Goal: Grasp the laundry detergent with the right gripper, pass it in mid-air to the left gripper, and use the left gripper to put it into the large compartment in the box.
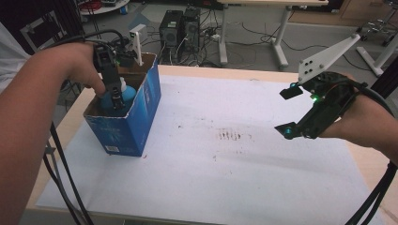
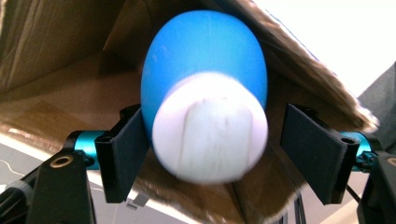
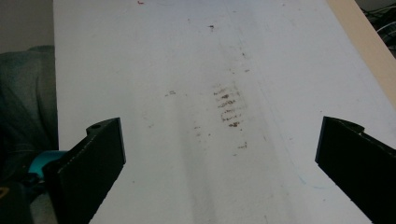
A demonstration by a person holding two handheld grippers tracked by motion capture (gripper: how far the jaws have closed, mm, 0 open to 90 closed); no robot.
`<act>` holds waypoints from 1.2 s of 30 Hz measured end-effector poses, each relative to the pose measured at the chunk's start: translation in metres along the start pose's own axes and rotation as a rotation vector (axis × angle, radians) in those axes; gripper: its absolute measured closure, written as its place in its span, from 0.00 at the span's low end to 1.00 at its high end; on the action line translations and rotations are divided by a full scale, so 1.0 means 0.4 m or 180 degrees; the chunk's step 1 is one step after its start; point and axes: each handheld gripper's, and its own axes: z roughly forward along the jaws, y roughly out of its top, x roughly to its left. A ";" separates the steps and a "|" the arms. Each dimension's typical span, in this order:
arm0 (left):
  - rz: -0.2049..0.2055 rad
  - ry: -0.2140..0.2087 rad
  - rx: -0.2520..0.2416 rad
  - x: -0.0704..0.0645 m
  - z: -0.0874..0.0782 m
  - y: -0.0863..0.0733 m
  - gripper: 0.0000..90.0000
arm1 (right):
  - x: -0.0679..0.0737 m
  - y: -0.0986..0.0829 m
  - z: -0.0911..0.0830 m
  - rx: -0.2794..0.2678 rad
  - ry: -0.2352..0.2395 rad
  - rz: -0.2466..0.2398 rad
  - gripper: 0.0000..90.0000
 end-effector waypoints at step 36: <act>0.1238 0.0226 -0.0097 -0.247 -0.138 0.185 0.07 | -0.028 0.018 -0.037 0.0604 0.0112 -0.0140 0.01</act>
